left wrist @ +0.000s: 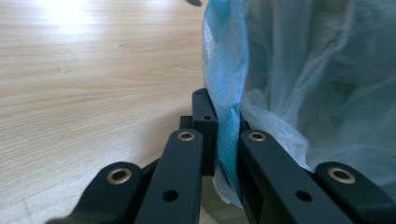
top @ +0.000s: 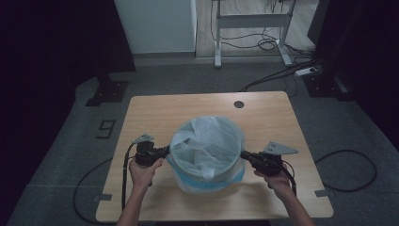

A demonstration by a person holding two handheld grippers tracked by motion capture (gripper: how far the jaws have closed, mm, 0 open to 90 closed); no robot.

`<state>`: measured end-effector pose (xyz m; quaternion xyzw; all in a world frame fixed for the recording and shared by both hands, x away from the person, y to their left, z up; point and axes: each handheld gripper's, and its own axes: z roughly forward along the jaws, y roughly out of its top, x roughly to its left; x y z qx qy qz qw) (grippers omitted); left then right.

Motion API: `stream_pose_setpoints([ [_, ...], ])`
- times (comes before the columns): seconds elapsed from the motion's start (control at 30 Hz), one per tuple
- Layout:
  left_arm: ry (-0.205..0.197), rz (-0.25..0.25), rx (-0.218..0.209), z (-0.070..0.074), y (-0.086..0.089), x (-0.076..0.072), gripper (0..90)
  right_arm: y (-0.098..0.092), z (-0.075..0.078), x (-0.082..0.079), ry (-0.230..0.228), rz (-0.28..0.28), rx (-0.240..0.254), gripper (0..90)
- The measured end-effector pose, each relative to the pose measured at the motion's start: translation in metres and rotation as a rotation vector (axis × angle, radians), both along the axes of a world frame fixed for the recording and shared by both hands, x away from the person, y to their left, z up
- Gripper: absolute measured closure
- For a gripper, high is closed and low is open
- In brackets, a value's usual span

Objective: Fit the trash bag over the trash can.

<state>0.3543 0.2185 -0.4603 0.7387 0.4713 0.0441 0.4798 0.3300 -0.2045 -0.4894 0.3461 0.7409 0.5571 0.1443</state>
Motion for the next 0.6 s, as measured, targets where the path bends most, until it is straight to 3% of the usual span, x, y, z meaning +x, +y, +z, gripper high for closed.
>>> stream_pose_setpoints([
  [0.03, 0.005, 0.002, 0.007, -0.001, -0.001, 0.001, 89.0, 0.001, -0.006, 0.002, 0.039, -0.031, -0.025, 89.1],
  [0.1, 0.02, 0.005, 0.03, -0.004, -0.002, 0.002, 89.0, 0.004, -0.016, 0.003, 0.083, -0.04, -0.049, 89.1],
  [0.23, 0.057, 0.008, 0.067, -0.011, -0.005, 0.006, 89.0, 0.013, -0.03, 0.001, 0.135, -0.053, -0.129, 89.1],
  [0.37, 0.077, -0.004, 0.102, -0.017, -0.01, 0.008, 89.0, 0.016, -0.035, 0.0, 0.151, -0.054, -0.158, 89.1],
  [0.53, 0.081, -0.026, 0.11, -0.019, -0.015, 0.007, 88.8, 0.012, -0.04, 0.0, 0.165, -0.048, -0.153, 89.0],
  [0.6, 0.076, -0.026, 0.093, -0.02, -0.015, 0.005, 88.4, 0.009, -0.041, -0.001, 0.158, -0.047, -0.143, 88.7],
])
